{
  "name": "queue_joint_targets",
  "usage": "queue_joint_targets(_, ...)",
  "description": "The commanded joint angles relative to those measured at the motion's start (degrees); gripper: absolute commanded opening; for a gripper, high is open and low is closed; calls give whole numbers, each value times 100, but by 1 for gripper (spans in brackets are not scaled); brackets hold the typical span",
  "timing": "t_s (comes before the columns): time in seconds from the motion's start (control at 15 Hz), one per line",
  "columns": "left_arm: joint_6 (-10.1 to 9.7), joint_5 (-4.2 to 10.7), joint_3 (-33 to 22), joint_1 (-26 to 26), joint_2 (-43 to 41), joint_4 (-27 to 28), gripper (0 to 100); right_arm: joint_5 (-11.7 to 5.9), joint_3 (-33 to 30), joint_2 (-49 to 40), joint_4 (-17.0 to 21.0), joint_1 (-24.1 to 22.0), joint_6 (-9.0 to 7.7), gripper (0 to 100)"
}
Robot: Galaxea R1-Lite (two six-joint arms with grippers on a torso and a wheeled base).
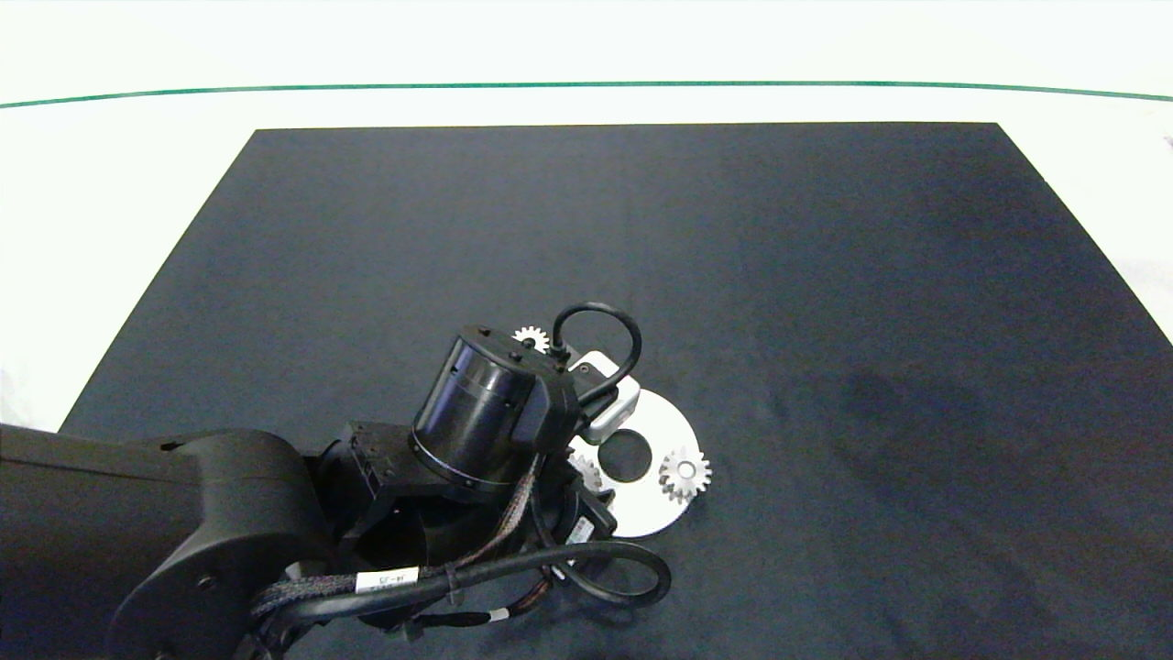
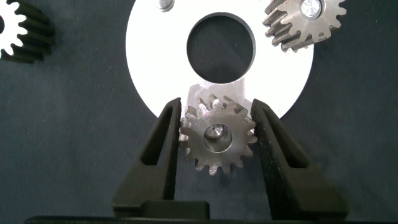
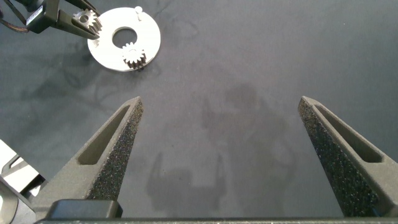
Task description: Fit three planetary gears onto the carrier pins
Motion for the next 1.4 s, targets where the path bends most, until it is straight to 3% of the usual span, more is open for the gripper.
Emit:
queue_joint_targets(0.07,7,12,6,-2,-6,-6,100,-7,0,-6,9,1,-12,100)
queue_joint_targets(0.4,-19,12,-196,42,-322,47,100,-7,8,3,9,1,-30,100)
queue_joint_targets(0.53,-37,12,-495,350,-533,521,100,2,26,12,9,1,-39,100)
queue_joint_targets(0.73,-511,12,-1137,798,-542,829,100,2,52,-6,9,1,-127,100)
queue_joint_targets(1.4,-529,12,-2253,886,354,1181,100,2,35,-94,1,1,-136,100)
